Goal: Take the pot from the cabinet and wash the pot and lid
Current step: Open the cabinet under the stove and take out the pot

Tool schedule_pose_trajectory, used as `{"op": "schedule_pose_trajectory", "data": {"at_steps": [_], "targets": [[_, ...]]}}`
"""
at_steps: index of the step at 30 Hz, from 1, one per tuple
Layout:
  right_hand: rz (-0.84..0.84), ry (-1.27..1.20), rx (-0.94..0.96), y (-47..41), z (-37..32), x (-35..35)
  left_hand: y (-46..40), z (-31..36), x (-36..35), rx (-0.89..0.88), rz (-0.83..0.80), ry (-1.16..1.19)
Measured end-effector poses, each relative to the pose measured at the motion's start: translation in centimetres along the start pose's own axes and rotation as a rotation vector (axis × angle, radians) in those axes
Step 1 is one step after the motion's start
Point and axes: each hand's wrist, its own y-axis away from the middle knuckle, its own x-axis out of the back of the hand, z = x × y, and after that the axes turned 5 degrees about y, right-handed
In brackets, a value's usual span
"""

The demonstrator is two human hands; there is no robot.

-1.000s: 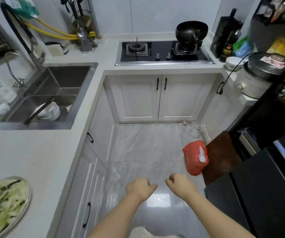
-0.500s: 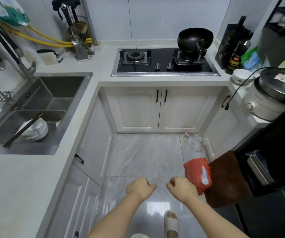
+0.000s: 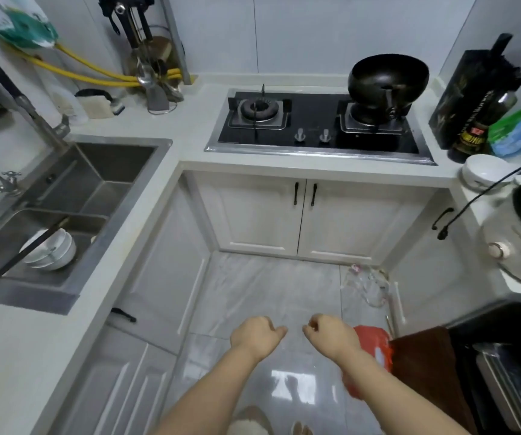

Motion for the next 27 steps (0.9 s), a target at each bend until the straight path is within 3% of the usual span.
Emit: {"op": "schedule_pose_trajectory", "data": {"at_steps": [18, 27], "targets": [[0.089, -0.139, -0.134, -13.9, -4.9, 7.3, -15.7, 3.1, 11.9, -0.081, 0.010, -0.040], [0.107, -0.142, -0.141, -20.0, -4.9, 10.5, -21.1, 7.0, 14.6, -0.084, 0.018, -0.002]]}}
